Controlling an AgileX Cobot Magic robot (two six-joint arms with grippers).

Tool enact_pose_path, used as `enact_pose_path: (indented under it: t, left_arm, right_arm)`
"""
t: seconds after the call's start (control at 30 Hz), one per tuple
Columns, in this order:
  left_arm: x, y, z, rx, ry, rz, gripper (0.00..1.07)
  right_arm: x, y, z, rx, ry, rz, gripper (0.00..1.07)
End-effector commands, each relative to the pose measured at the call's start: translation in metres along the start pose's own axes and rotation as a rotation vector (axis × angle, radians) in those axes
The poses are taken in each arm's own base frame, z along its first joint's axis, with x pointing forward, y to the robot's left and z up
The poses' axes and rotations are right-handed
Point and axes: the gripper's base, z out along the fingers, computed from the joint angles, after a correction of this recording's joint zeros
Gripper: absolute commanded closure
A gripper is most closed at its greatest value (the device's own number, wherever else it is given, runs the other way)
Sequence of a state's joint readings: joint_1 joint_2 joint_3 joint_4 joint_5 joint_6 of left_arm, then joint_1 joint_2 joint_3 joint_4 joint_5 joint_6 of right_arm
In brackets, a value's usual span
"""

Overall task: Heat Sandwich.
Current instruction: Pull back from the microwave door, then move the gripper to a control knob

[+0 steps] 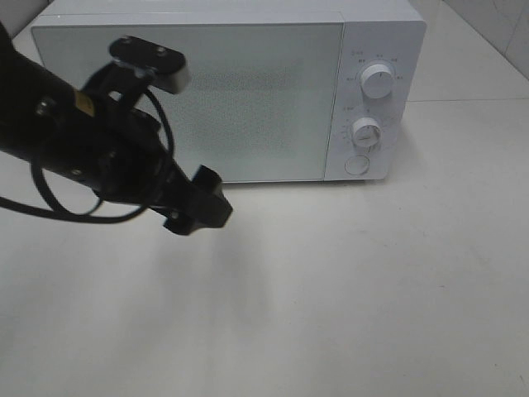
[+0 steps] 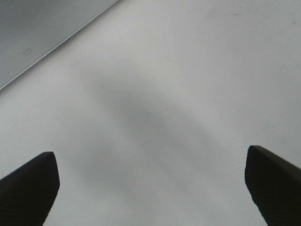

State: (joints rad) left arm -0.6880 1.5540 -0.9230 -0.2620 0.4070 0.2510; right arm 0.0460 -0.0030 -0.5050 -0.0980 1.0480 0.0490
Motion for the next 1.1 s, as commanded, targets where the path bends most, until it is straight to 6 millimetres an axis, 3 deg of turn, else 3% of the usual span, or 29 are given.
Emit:
enact_pose_path:
  t: [0.03,0.33,0.5,0.87,1.1]
  left_arm:
    - [0.002,0.030,-0.024,-0.048,0.009,-0.094,0.03]
    - [0.021,0.091,-0.070,-0.164,0.044,-0.280,0.03]
    - [0.035,0.110,-0.096,-0.219,0.067,-0.352,0.03]
    - [0.067,0.136,-0.149,-0.376,0.081,-0.583,0.03]
    - [0.076,0.125,-0.167,-0.385,0.086,-0.602,0.03]
  right_arm:
    - [0.002,0.000,-0.003,0.006,-0.034,-0.001,0.31]
    - [0.002,0.000,-0.003,0.006,-0.034,-0.001,0.31]
    - [0.002,0.000,-0.003,0.006,-0.034,-0.001,0.31]
    - [0.002,0.000,-0.003,0.006,-0.034,-0.001,0.31]
    - [0.002,0.000,-0.003,0.006,-0.034,-0.001,0.31]
